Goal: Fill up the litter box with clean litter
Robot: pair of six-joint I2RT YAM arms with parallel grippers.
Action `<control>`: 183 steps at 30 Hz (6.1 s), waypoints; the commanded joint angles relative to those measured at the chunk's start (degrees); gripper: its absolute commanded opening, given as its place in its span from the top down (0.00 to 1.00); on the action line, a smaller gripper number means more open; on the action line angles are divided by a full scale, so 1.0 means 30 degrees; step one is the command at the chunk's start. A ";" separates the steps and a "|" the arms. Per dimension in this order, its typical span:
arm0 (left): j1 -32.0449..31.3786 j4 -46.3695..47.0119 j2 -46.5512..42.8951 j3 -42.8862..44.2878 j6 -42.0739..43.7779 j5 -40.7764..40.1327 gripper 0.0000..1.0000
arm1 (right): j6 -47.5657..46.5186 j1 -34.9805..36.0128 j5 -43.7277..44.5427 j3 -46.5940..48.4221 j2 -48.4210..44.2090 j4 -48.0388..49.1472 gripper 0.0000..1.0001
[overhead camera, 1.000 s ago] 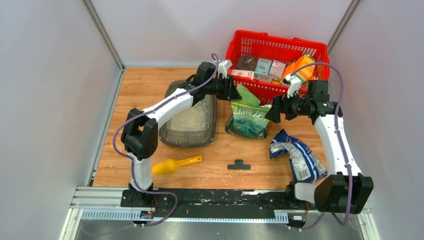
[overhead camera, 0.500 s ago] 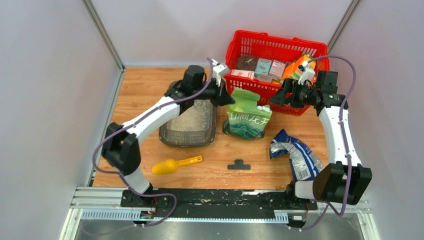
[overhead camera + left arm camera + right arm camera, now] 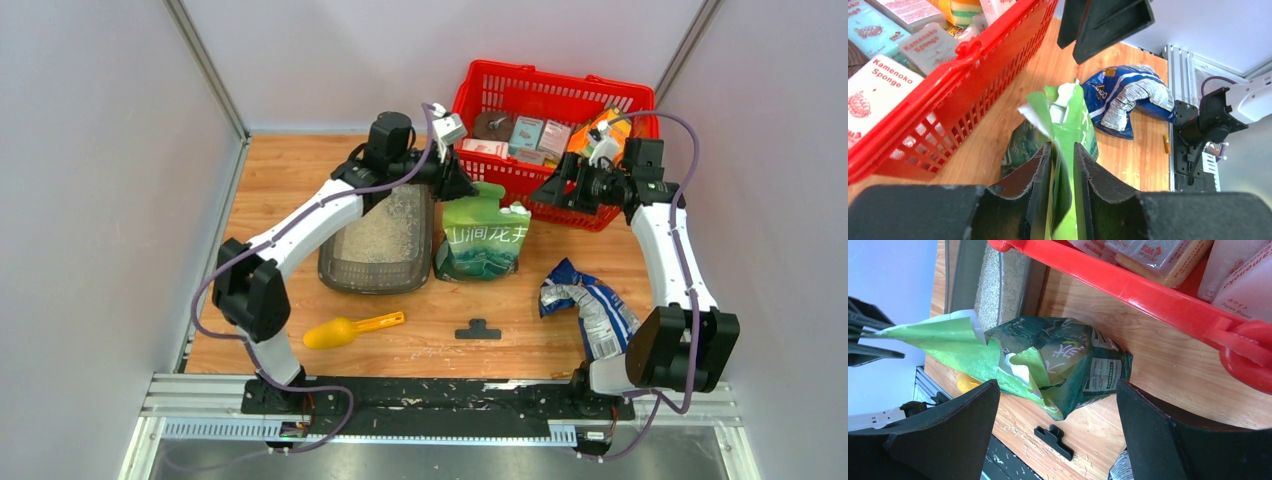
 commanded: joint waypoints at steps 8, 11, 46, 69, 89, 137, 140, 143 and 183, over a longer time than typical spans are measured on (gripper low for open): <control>-0.0408 -0.5668 0.2244 0.5101 0.3700 0.0094 0.84 | 0.0554 0.0124 -0.0057 -0.0086 -0.0652 0.0709 0.10; -0.0408 -0.6929 0.1309 0.5132 0.6101 -0.0639 1.00 | -0.0088 0.0211 0.0380 0.0236 -0.0740 0.0359 0.10; -0.1375 0.6809 -0.6196 -0.4389 0.3265 -0.2633 1.00 | -0.2522 0.7736 1.0689 0.2874 0.1633 -0.3275 0.03; -0.1404 0.8654 -0.5525 -0.3864 0.3821 -0.2808 1.00 | 0.0671 0.6421 0.9258 0.2200 0.0841 -0.4124 0.23; -0.0848 1.0036 -0.3587 -0.1605 0.3582 -0.1844 1.00 | 0.1374 0.6247 1.2947 0.3783 0.0315 -0.6027 1.00; 0.2873 -1.2209 -1.3145 -1.8979 1.8999 -1.1186 0.20 | -0.4397 0.5837 0.7034 0.4221 -0.2176 -0.0610 0.00; 0.2873 -1.1152 -1.1298 -1.9009 1.8354 -1.1539 0.24 | -0.4427 0.5808 0.7033 0.4251 -0.2264 -0.0610 0.00; 0.2844 -1.0244 -1.0504 -1.9272 1.8060 -1.1481 0.34 | -0.4456 0.5837 0.7033 0.4163 -0.2410 -0.0610 0.00; 0.2931 -3.1130 -0.3560 0.1997 2.2395 0.0647 1.00 | -3.3512 1.5856 0.3428 0.2058 -0.3172 -0.2283 0.14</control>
